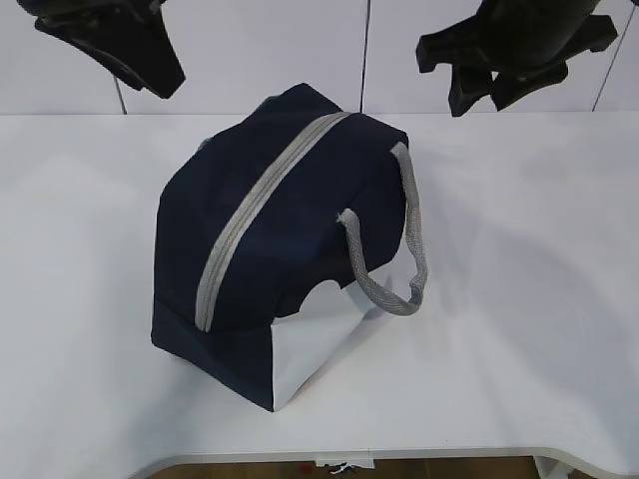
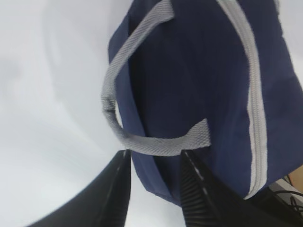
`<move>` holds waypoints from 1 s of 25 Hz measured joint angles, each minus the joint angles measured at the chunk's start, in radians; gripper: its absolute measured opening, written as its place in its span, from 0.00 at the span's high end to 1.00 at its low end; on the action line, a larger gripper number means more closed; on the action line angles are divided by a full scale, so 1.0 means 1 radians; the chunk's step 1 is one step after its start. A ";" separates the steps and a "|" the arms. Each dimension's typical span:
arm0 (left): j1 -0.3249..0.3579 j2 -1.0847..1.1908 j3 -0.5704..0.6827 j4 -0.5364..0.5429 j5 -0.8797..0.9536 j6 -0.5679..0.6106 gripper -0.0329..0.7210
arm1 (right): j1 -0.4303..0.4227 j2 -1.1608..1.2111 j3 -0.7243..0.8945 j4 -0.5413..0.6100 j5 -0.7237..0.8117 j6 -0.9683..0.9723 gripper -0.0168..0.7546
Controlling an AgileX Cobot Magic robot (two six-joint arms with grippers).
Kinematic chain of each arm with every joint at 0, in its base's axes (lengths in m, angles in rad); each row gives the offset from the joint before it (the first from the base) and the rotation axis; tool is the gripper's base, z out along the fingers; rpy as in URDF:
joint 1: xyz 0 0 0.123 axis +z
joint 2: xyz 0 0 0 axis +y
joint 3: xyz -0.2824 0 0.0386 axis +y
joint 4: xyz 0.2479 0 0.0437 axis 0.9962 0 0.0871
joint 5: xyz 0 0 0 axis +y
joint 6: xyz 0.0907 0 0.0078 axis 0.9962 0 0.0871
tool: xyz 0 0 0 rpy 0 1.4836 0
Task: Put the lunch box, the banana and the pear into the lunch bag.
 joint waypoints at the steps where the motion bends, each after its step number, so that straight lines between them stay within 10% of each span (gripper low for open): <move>1: 0.000 -0.004 0.000 0.013 0.002 -0.011 0.60 | 0.000 -0.004 -0.021 0.044 0.040 -0.014 0.52; 14: 0.002 -0.177 0.176 0.143 0.007 -0.081 0.60 | 0.000 -0.051 -0.201 0.288 0.202 -0.055 0.52; 25: 0.002 -0.491 0.373 0.151 0.010 -0.081 0.61 | 0.000 -0.371 0.082 0.407 0.206 -0.184 0.52</move>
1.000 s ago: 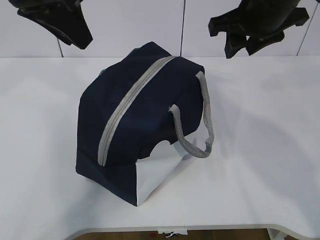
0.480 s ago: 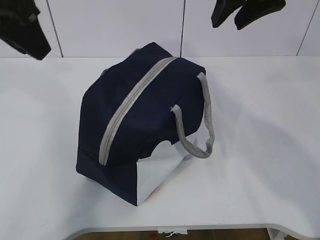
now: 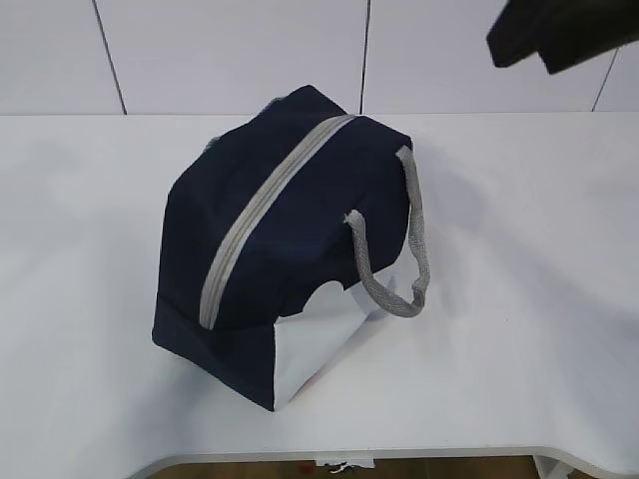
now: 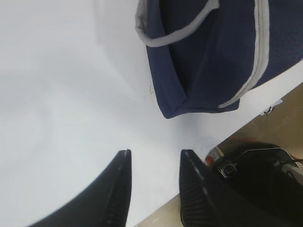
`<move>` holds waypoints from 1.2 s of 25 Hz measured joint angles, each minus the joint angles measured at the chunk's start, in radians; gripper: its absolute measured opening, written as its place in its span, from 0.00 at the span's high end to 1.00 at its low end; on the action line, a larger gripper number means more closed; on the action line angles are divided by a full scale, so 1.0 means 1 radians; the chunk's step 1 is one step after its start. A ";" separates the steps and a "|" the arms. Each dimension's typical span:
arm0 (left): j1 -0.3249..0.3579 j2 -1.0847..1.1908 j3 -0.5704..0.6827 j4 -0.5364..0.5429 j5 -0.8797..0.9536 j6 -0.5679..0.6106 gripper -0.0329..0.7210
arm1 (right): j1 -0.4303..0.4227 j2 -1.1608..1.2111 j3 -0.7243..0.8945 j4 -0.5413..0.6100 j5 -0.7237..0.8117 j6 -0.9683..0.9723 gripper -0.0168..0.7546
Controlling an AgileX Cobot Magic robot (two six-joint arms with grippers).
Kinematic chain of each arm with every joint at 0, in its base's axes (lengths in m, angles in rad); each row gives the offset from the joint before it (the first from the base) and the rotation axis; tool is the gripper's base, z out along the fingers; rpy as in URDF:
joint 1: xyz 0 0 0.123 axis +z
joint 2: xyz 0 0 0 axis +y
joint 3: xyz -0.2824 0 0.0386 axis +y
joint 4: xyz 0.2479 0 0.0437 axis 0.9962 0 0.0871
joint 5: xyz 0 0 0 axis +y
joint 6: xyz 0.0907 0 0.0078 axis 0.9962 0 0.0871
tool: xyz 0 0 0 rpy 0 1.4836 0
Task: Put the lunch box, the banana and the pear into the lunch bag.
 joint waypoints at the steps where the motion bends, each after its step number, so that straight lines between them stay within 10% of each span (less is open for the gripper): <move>1: 0.000 -0.033 0.021 0.000 0.002 0.000 0.62 | 0.000 -0.037 0.039 0.000 0.000 -0.010 0.52; 30: 0.000 -0.931 0.633 -0.068 -0.010 -0.001 0.64 | 0.000 -1.119 0.750 -0.118 0.014 -0.136 0.52</move>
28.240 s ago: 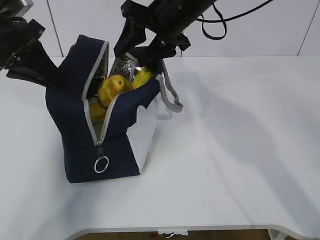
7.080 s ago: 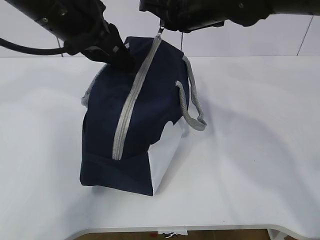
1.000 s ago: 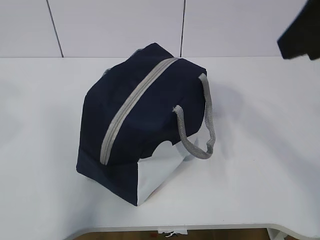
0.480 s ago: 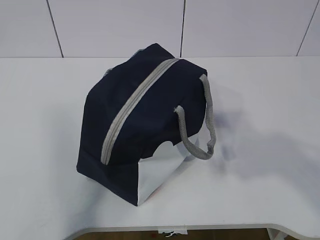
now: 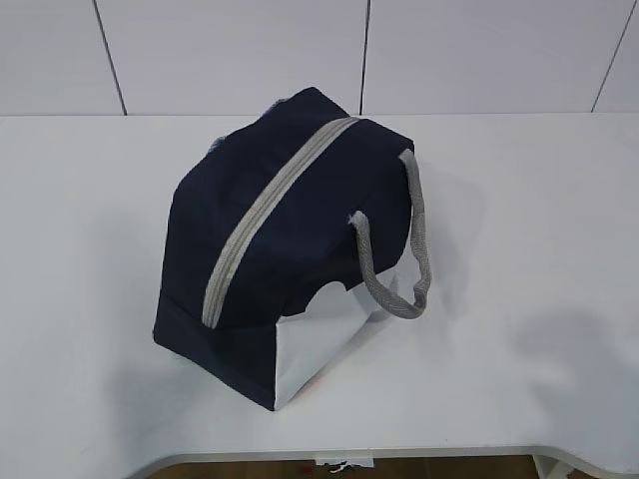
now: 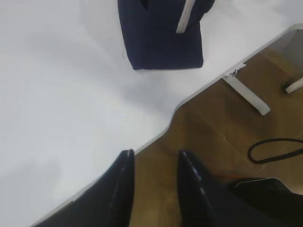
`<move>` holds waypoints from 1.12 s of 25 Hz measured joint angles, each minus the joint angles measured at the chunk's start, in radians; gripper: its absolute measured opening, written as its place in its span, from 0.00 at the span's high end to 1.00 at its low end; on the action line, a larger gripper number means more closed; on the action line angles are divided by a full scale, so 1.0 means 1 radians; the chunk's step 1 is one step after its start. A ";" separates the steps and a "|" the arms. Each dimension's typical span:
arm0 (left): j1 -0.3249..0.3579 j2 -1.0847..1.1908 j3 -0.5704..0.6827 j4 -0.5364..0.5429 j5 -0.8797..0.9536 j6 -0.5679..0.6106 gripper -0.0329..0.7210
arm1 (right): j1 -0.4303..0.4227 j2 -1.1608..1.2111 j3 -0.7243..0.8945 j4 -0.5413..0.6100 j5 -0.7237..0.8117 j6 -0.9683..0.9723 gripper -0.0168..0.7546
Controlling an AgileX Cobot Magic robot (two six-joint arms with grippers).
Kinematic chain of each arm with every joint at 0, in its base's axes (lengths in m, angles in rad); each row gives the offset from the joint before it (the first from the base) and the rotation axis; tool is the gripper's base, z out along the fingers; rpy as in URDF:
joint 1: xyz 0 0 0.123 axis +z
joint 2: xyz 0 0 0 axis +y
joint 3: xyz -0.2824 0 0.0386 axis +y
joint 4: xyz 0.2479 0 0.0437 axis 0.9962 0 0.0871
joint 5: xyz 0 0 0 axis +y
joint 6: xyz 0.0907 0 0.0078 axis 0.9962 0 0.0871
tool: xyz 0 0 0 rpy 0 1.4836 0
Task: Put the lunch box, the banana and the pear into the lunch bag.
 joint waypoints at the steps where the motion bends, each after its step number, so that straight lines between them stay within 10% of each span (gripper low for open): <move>1: 0.000 -0.022 0.013 -0.002 -0.006 0.000 0.64 | 0.000 -0.036 0.014 -0.007 0.002 0.000 0.52; 28: 0.000 -0.207 0.171 0.009 -0.120 0.000 0.64 | 0.000 -0.272 0.311 -0.047 -0.113 -0.019 0.52</move>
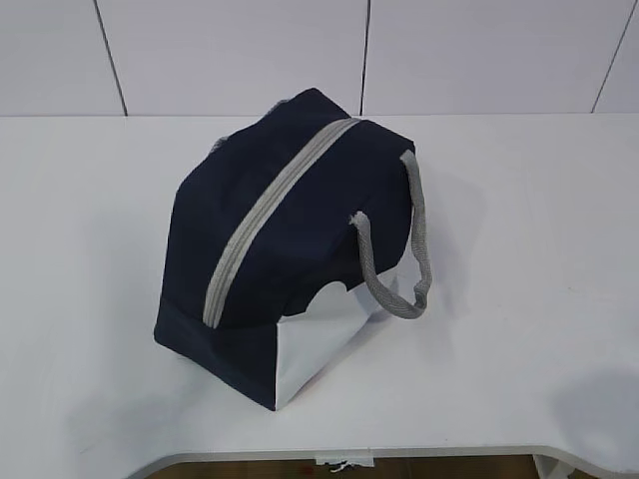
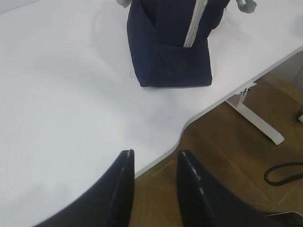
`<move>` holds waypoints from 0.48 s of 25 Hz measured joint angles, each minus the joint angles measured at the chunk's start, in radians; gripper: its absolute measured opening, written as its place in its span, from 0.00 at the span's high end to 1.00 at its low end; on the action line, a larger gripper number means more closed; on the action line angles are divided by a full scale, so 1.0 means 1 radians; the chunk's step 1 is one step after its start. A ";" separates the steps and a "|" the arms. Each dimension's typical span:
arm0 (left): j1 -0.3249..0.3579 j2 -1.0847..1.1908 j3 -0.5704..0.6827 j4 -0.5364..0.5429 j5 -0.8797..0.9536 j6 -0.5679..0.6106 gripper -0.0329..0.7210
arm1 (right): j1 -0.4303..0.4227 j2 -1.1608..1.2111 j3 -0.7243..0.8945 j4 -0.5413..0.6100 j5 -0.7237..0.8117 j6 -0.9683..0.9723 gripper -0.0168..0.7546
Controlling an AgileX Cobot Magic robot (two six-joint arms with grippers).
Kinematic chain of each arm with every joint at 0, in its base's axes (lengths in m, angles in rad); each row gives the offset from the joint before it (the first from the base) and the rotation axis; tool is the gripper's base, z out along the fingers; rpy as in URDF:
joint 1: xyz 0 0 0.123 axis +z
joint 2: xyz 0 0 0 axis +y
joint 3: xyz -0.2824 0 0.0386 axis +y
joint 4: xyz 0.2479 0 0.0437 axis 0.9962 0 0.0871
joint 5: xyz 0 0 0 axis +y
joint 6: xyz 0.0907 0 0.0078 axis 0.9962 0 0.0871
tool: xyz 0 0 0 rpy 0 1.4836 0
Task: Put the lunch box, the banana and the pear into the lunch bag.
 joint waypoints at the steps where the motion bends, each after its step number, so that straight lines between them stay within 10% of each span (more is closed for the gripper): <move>1: 0.002 0.000 0.000 0.000 -0.002 0.000 0.64 | 0.000 0.000 0.000 0.000 -0.002 0.000 0.52; 6: 0.076 0.000 0.000 0.000 -0.002 0.000 0.64 | -0.005 0.000 0.000 0.000 -0.004 0.000 0.52; 12: 0.353 0.000 0.000 0.000 -0.002 0.000 0.64 | -0.155 0.000 0.000 0.001 -0.007 0.000 0.52</move>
